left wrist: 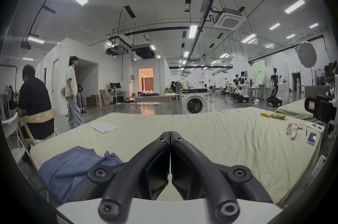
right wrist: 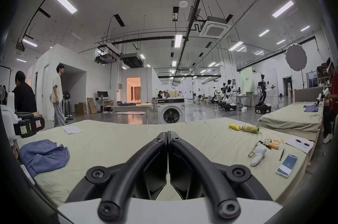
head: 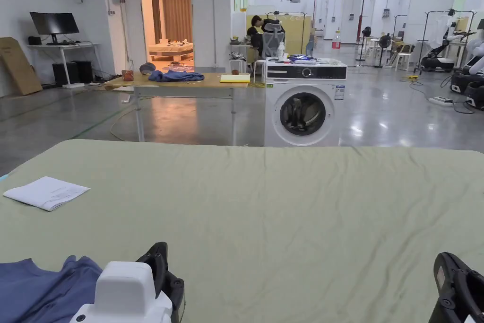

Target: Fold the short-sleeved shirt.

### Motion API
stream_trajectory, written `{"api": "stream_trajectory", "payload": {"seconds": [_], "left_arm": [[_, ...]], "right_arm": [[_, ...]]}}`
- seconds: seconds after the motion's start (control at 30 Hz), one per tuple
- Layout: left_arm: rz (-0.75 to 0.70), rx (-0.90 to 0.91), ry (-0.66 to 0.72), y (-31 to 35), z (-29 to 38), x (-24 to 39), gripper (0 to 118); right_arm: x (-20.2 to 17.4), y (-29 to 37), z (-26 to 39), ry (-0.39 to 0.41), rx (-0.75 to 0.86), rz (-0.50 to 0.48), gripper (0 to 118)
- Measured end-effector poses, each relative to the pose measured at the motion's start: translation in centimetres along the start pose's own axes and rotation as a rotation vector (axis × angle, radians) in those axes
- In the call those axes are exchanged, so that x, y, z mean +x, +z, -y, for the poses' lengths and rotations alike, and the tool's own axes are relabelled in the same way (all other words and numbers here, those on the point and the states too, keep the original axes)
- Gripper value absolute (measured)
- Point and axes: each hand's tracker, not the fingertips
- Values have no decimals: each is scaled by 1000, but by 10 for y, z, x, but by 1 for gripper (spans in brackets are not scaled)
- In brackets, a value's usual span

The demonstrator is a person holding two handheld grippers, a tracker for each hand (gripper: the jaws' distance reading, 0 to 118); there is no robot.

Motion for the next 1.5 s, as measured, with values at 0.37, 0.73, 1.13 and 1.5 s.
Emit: {"api": "stream_trajectory", "payload": {"seconds": [0.37, 0.73, 1.13, 1.5], "left_arm": [[-396, -20, -6, 71, -6, -133, 0], [-503, 43, 47, 102, -4, -162, 0], [-186, -737, 124, -117, 35, -291, 95], [-179, -961, 21, -237, 140, -304, 107]], "right_arm": [[-124, -42, 6, -26, -46, -392, 0], [-173, -40, 3, 2, -18, -570, 0], [-123, -75, 19, -4, -172, -415, 0], [-121, -92, 46, 67, -303, -397, 0]]}}
